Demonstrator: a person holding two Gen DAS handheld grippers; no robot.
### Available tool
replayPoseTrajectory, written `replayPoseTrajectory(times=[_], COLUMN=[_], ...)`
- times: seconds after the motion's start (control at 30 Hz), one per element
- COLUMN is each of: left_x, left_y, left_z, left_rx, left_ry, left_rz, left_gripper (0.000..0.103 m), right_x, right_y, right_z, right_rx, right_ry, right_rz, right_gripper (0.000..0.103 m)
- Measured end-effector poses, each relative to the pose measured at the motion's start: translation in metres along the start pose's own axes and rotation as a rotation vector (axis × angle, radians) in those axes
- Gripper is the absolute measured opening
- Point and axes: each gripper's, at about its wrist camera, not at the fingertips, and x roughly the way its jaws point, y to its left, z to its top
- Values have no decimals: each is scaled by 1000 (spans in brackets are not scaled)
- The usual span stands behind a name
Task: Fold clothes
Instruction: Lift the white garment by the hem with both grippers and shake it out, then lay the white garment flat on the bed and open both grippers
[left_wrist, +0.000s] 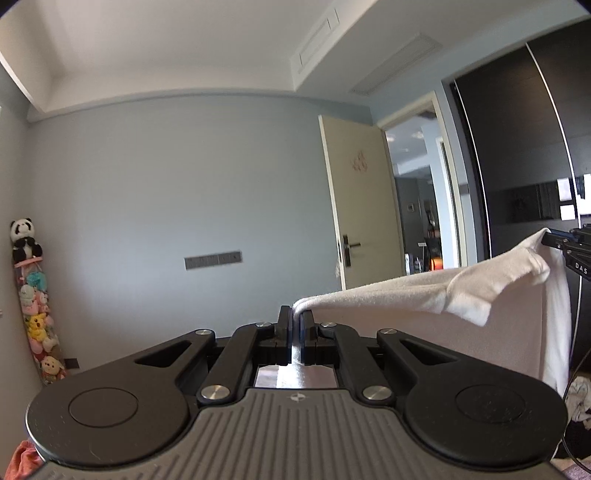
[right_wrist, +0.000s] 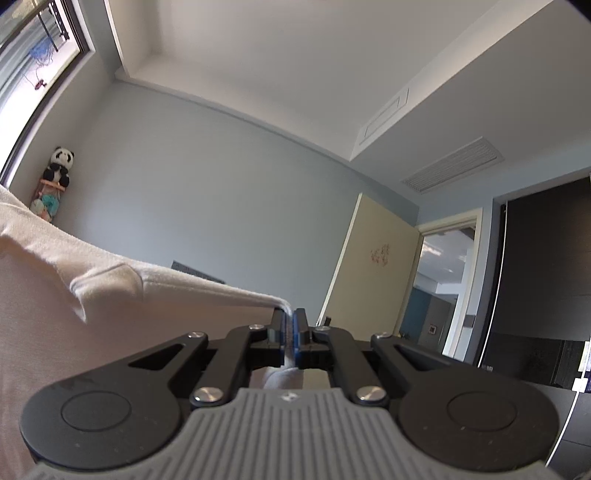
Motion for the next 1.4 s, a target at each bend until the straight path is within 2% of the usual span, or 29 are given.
replayPoseTrajectory(times=[0.17, 0.3, 0.37, 0.57, 0.73, 0.83, 1.0, 1.17, 1.23, 1.3, 1.4], left_x=[84, 167, 213, 354, 445, 467, 514, 541, 547, 552, 556], left_y=[-2, 2, 6, 15, 20, 31, 23, 22, 23, 26, 34], left_z=[-25, -60, -82, -167, -249, -300, -354, -391, -403, -413, -419], left_rx=[4, 5, -2, -23, -49, -81, -75, -81, -84, -95, -150], left_ry=[141, 263, 327, 532, 679, 748, 831, 882, 890, 894, 871], left_rz=[-17, -22, -23, 4, 23, 16, -8, -24, -15, -3, 24], left_gripper=[2, 2, 2, 2, 2, 2, 2, 3, 4, 11, 13], right_x=[61, 111, 149, 266, 349, 394, 446, 461, 465, 468, 475], right_y=[7, 13, 23, 68, 106, 116, 130, 139, 141, 137, 126], right_z=[-50, -90, -119, -218, -302, -346, -413, -463, -477, -486, -491], right_rx=[6, 11, 13, -8, -24, -16, -8, 51, 69, 104, 192], right_ry=[111, 201, 262, 425, 565, 646, 771, 865, 886, 898, 913], right_rz=[30, 54, 78, 156, 194, 207, 243, 270, 279, 260, 236], right_gripper=[5, 5, 5, 5, 5, 5, 5, 6, 11, 32, 42])
